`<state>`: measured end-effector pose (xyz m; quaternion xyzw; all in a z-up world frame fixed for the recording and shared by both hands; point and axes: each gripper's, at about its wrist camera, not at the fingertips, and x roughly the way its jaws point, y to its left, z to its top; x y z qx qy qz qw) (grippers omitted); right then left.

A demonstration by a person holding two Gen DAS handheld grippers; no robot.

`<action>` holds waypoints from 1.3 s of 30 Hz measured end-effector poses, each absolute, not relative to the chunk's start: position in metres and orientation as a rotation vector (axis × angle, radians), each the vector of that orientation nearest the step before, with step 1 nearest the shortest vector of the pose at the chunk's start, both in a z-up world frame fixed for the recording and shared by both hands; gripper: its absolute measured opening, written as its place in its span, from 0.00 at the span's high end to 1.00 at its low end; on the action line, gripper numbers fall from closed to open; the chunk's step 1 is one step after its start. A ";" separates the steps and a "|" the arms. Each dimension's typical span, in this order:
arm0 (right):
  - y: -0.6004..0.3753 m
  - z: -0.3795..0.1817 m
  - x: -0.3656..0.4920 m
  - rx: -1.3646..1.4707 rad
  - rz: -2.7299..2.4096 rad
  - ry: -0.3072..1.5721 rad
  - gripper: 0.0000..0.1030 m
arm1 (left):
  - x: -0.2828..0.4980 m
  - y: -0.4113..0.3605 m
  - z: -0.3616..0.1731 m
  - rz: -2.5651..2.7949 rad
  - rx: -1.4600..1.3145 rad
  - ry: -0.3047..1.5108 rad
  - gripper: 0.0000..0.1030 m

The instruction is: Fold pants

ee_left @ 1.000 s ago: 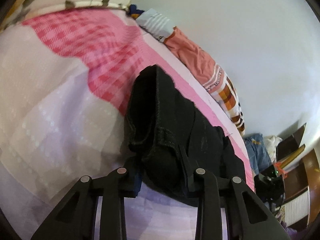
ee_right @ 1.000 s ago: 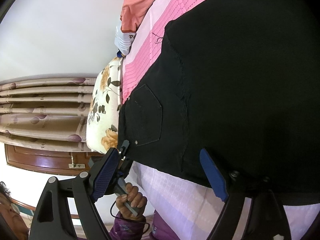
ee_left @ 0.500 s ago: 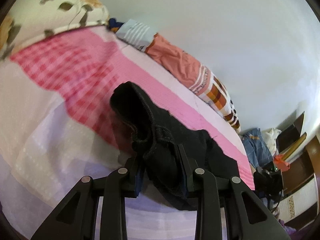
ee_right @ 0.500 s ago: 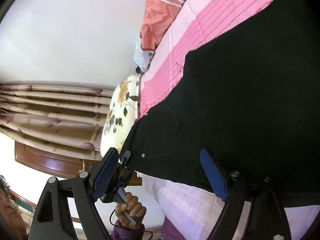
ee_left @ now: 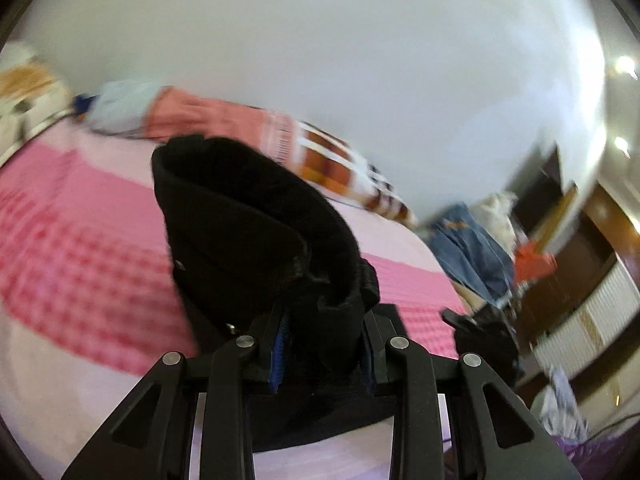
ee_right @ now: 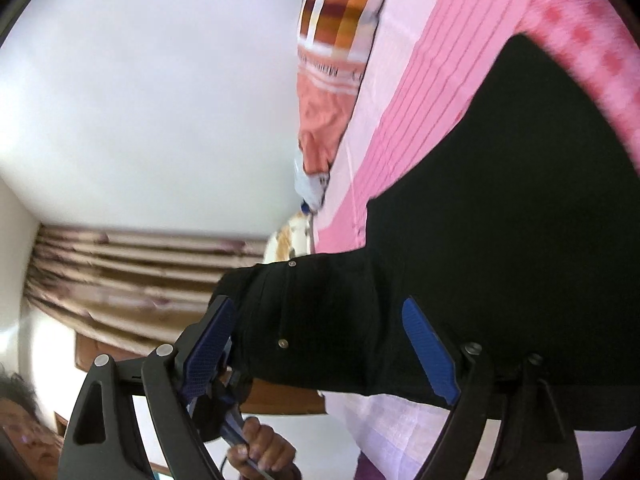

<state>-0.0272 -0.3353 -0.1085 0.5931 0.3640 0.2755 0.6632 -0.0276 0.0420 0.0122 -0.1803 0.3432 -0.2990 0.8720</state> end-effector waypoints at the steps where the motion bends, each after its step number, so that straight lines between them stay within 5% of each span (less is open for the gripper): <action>1: -0.346 -0.110 -0.029 1.354 0.615 0.811 0.19 | -0.026 0.023 0.013 -0.659 -0.363 0.722 0.71; 14: -0.416 -0.151 -0.039 1.528 0.569 0.781 0.11 | -0.023 -0.170 -0.078 -0.942 -0.156 0.970 0.68; 22: -0.406 -0.160 -0.025 1.526 0.595 0.843 0.08 | -0.027 -0.152 -0.049 -1.010 -0.247 0.903 0.50; 24: -0.402 -0.157 -0.020 1.492 0.597 0.854 0.07 | -0.034 -0.149 -0.035 -1.003 -0.228 0.841 0.29; 36: -0.385 -0.150 -0.001 1.238 0.558 1.078 0.07 | -0.031 -0.063 -0.012 -0.768 -0.221 0.803 0.28; 37: -0.381 -0.147 0.002 1.193 0.551 1.090 0.11 | -0.031 -0.051 -0.017 -0.734 -0.239 0.818 0.28; 39: -0.368 -0.139 0.006 1.041 0.511 1.129 0.49 | -0.033 -0.027 -0.030 -0.670 -0.280 0.848 0.28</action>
